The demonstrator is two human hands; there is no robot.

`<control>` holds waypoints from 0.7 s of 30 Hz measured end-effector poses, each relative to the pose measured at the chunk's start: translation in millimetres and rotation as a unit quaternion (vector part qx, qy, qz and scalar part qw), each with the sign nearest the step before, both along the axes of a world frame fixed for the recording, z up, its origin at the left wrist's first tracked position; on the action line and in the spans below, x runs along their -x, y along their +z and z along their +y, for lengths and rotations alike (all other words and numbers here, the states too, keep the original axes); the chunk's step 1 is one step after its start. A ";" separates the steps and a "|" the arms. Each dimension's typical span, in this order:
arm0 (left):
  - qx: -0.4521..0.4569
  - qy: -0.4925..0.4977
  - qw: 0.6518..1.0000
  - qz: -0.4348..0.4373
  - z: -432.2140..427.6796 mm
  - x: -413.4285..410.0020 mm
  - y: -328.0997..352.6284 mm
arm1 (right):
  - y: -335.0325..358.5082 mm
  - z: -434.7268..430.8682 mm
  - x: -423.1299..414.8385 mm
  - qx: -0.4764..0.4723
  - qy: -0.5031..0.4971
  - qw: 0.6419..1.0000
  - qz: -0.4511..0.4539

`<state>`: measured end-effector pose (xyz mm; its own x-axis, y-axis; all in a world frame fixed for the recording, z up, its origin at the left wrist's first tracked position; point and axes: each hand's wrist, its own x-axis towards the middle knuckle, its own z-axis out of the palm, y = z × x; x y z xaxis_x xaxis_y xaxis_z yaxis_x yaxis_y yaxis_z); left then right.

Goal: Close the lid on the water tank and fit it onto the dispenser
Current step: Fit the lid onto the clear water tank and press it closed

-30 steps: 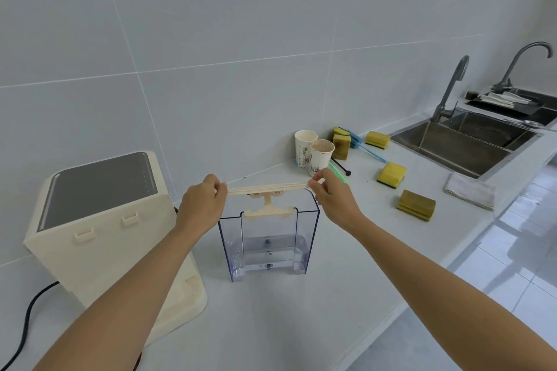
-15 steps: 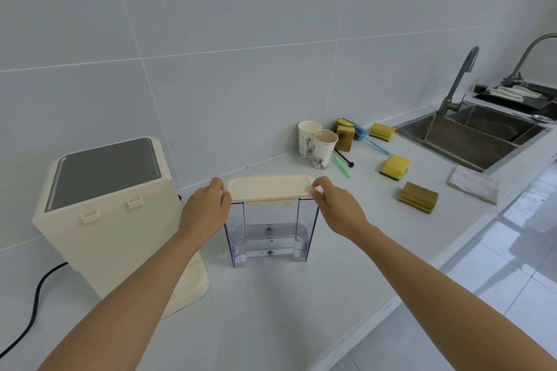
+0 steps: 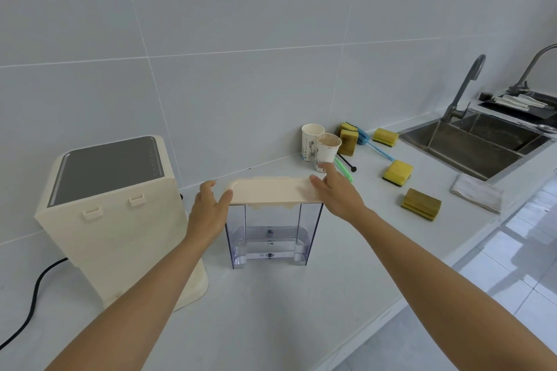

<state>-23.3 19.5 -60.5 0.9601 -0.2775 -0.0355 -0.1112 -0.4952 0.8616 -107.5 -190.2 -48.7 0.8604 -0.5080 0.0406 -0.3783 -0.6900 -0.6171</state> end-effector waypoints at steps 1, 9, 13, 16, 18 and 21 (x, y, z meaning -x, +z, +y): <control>0.047 0.020 0.998 0.047 -1.0 3.2 0.4 | 2.7 0.2 -6.1 -0.038 0.002 0.999 -0.005; 0.120 0.065 0.964 0.226 -16.7 19.9 -1.7 | 9.0 10.5 -36.4 -0.146 0.053 0.983 0.101; 0.116 0.078 0.961 0.241 -26.4 17.1 -3.8 | 11.3 11.6 -35.3 -0.102 0.052 0.987 0.116; 0.129 0.089 0.960 0.233 -32.2 13.3 -5.1 | 12.4 12.4 -33.3 -0.065 0.058 0.989 0.117; 0.124 0.091 0.961 0.230 -33.7 8.6 -5.5 | 12.7 12.5 -31.9 -0.052 0.059 0.990 0.121; 0.118 0.091 0.962 0.229 -34.9 -1.0 -5.9 | 13.5 13.3 -28.2 -0.035 0.060 0.989 0.134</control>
